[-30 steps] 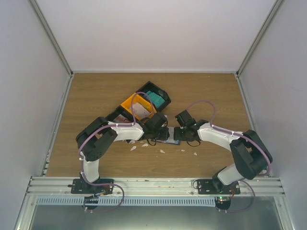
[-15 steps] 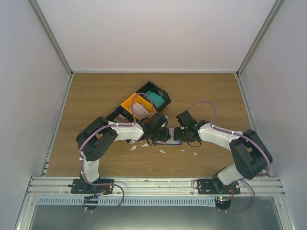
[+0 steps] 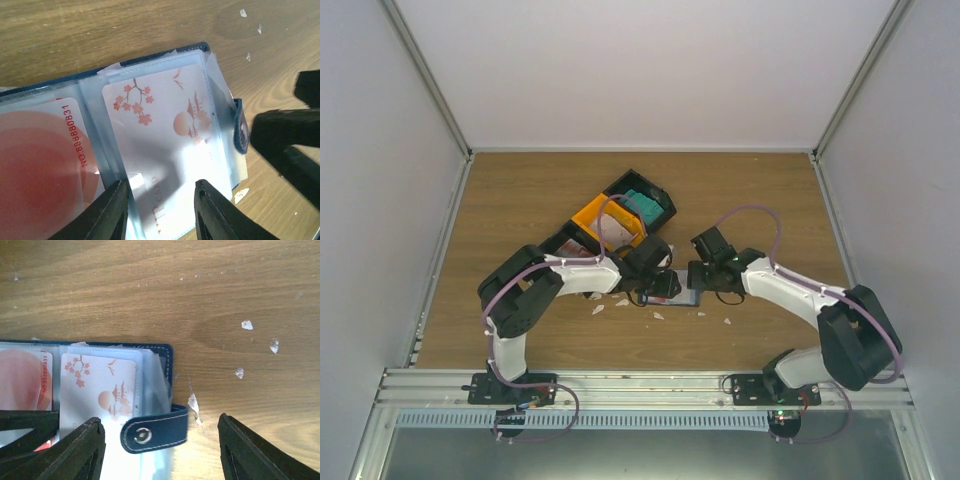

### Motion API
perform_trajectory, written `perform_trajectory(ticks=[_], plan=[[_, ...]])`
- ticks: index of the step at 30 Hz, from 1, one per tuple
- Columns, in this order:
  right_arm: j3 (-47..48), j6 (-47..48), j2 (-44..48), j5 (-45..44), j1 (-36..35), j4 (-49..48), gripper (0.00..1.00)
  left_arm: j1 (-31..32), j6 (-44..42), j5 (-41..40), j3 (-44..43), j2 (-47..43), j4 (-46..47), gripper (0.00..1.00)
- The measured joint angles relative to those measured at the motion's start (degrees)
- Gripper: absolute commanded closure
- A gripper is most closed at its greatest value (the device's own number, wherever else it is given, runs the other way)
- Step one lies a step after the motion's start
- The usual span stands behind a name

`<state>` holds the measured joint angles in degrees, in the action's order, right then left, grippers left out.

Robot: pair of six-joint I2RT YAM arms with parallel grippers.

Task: Put the credit cards into the card holder
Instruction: Insert the credit card into the card holder, then turn over the card slot in the card holder.

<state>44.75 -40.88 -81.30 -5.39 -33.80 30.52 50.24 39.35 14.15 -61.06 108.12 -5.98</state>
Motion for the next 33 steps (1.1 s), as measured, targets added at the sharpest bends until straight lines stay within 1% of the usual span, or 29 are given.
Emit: perform_trajectory(ticks=[2, 5, 7, 10, 12, 16, 18, 20, 24, 29, 33], plan=[[0.3, 0.1, 1.3, -0.3, 0.0, 0.7, 0.38, 0.0, 0.2, -0.8, -0.2, -0.7, -1.7, 0.57], [0.3, 0.2, 3.0, 0.5, 0.0, 1.3, 0.40, 0.0, 0.7, -2.0, -0.3, -1.9, -3.8, 0.59], [0.2, 0.3, 3.8, 1.8, 0.0, 1.3, 0.43, 0.0, 0.9, -2.7, -0.3, -2.7, -4.9, 0.63], [-0.4, 0.4, 4.7, 4.0, 0.0, 0.7, 0.49, 0.0, 1.4, -3.5, -0.3, -3.3, -5.7, 0.75], [-1.2, 0.3, 5.3, 5.7, 0.0, 0.0, 0.52, 0.0, 1.5, -3.9, -0.3, -3.3, -6.4, 0.80], [-2.5, 0.1, 5.5, 8.6, 0.0, -1.3, 0.56, 0.0, 1.6, -4.3, -0.3, -3.3, -7.3, 0.83], [-3.2, 0.2, 5.5, 10.1, 0.0, -2.1, 0.63, 0.0, 1.6, -4.4, -0.3, -3.2, -7.6, 0.85], [-3.9, 0.1, 5.4, 11.5, 0.0, -2.7, 0.66, 0.0, 1.6, -4.6, -0.3, -3.1, -8.0, 0.86], [-4.4, 0.0, 4.7, 13.3, 0.0, -4.0, 0.67, 0.0, 1.6, -4.6, -0.3, -2.1, -8.3, 0.88], [-4.7, 0.0, 2.4, 14.3, 0.0, -5.0, 0.64, 0.0, 1.5, -4.5, -0.6, -1.5, -7.9, 0.89], [-5.1, 0.0, 1.3, 14.7, 0.0, -5.5, 0.64, 0.1, 1.3, -4.6, -0.6, -1.0, -7.6, 0.90]])
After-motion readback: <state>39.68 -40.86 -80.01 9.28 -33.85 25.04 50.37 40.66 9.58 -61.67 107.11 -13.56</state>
